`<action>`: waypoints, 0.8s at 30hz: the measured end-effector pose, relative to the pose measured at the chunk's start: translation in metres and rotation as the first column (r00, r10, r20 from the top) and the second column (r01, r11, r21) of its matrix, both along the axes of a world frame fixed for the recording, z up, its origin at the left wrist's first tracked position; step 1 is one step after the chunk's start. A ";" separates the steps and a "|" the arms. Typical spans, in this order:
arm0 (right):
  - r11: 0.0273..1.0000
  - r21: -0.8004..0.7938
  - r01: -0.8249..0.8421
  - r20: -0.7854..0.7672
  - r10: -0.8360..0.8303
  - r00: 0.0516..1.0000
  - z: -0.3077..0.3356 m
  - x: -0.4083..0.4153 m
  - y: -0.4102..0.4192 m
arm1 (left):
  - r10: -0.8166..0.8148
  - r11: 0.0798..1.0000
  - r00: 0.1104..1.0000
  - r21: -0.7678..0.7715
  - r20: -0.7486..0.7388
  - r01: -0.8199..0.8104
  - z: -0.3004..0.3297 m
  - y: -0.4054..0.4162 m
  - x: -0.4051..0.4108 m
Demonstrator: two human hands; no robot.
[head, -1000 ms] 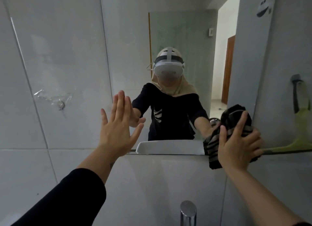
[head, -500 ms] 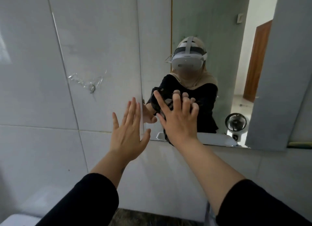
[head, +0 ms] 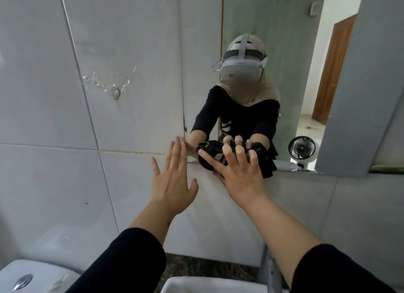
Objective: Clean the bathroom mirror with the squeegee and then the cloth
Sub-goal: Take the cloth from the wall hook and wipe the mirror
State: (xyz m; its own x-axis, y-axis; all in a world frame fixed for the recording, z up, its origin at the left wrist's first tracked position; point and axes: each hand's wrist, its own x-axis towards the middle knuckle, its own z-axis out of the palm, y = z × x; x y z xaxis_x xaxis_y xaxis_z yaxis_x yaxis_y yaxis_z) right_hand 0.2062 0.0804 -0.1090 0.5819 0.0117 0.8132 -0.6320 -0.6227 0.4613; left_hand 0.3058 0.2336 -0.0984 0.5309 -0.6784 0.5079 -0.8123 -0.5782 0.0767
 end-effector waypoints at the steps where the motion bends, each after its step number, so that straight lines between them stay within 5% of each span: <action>1: 1.000 0.012 0.013 0.025 -0.013 1.000 -0.002 -0.008 -0.006 | 0.001 1.000 1.000 0.000 0.015 -0.001 -0.001 -0.002 -0.005; 7: 0.994 0.087 0.071 0.148 -0.084 0.985 -0.007 -0.060 -0.041 | -0.044 0.999 0.993 -0.018 0.111 0.046 -0.006 -0.020 -0.030; 15: 0.919 0.373 0.131 0.227 -0.227 0.947 -0.011 -0.130 -0.075 | -0.126 0.992 0.980 0.009 0.156 0.127 0.001 -0.058 -0.077; 24: 0.532 0.837 0.128 0.202 -0.519 0.830 -0.045 -0.192 -0.081 | -0.254 0.967 0.964 0.039 0.078 0.251 -0.004 -0.081 -0.117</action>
